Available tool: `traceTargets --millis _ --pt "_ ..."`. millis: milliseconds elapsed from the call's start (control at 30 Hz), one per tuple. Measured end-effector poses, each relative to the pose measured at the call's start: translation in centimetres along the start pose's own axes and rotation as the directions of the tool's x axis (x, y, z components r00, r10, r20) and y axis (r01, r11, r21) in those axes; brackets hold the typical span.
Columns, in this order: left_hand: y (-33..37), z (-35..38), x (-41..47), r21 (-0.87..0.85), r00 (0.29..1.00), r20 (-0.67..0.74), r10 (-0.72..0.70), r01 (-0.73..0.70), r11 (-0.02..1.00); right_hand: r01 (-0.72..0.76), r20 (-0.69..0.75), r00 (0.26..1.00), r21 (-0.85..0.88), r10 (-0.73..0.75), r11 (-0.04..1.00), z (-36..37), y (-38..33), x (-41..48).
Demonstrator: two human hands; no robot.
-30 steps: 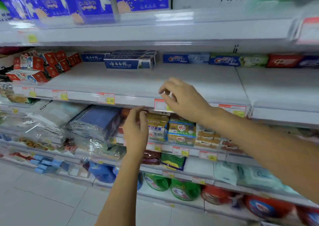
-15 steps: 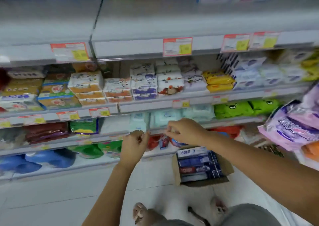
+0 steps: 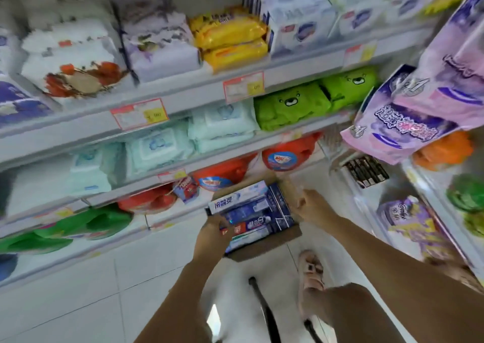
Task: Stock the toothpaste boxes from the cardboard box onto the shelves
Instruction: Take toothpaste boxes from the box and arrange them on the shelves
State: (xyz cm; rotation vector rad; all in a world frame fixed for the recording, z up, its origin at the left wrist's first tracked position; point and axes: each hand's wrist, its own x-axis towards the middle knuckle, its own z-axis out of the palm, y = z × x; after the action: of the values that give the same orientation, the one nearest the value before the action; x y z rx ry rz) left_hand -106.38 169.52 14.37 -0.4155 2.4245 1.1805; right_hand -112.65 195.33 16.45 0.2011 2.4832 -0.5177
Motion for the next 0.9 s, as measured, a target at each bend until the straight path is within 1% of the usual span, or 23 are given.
traceTargets --millis 100,200,300,367,467,500,567,633,700,767,833,900 --pt "-1.6 3.4 2.9 0.067 0.998 0.044 -0.036 0.033 0.997 -0.057 0.010 0.998 0.066 0.057 0.996 2.6 3.3 2.8" --pt "-3.3 6.5 6.0 0.135 0.996 0.061 -0.057 0.049 0.990 -0.079 0.058 0.995 0.077 0.075 0.994 6.1 5.8 5.8" --pt "-5.0 9.1 8.4 0.234 0.999 0.035 0.007 -0.015 0.972 -0.069 0.115 0.992 0.077 0.060 0.995 9.9 7.7 8.7" --pt "-5.9 10.2 9.9 0.298 0.997 -0.012 0.076 -0.069 0.952 -0.041 0.092 0.995 0.113 0.030 0.993 11.9 8.0 10.4" --pt "-6.6 11.2 12.1 0.407 0.984 -0.060 0.167 -0.129 0.904 -0.042 0.069 0.997 0.108 0.034 0.993 13.7 7.7 12.6" --pt "-6.7 11.3 12.9 0.437 0.984 -0.058 0.169 -0.127 0.890 -0.039 0.066 0.997 0.119 0.031 0.992 14.0 7.5 13.2" --pt "-7.1 11.5 14.3 0.508 0.992 -0.021 0.126 -0.098 0.856 -0.018 0.057 0.998 0.151 0.009 0.988 14.9 7.6 14.7" --pt "-7.6 11.6 15.6 0.565 0.990 -0.003 0.143 -0.117 0.817 -0.022 0.043 0.999 0.207 0.013 0.978 15.6 7.8 15.5" --pt "-8.0 11.8 16.7 0.592 0.981 -0.023 0.191 -0.141 0.794 -0.044 0.043 0.999 0.258 0.034 0.965 15.9 7.8 15.6" --pt "-7.9 11.8 17.3 0.593 0.980 -0.040 0.197 -0.136 0.793 -0.068 0.045 0.997 0.299 0.057 0.952 16.4 8.1 15.5" --pt "-7.6 11.9 17.3 0.565 0.990 -0.023 0.139 -0.102 0.819 -0.077 0.052 0.997 0.331 0.063 0.940 16.5 8.3 15.2" --pt "-7.3 11.4 16.8 0.486 0.998 0.010 0.063 -0.060 0.872 -0.080 0.061 0.996 0.332 0.063 0.940 16.4 8.4 14.8"
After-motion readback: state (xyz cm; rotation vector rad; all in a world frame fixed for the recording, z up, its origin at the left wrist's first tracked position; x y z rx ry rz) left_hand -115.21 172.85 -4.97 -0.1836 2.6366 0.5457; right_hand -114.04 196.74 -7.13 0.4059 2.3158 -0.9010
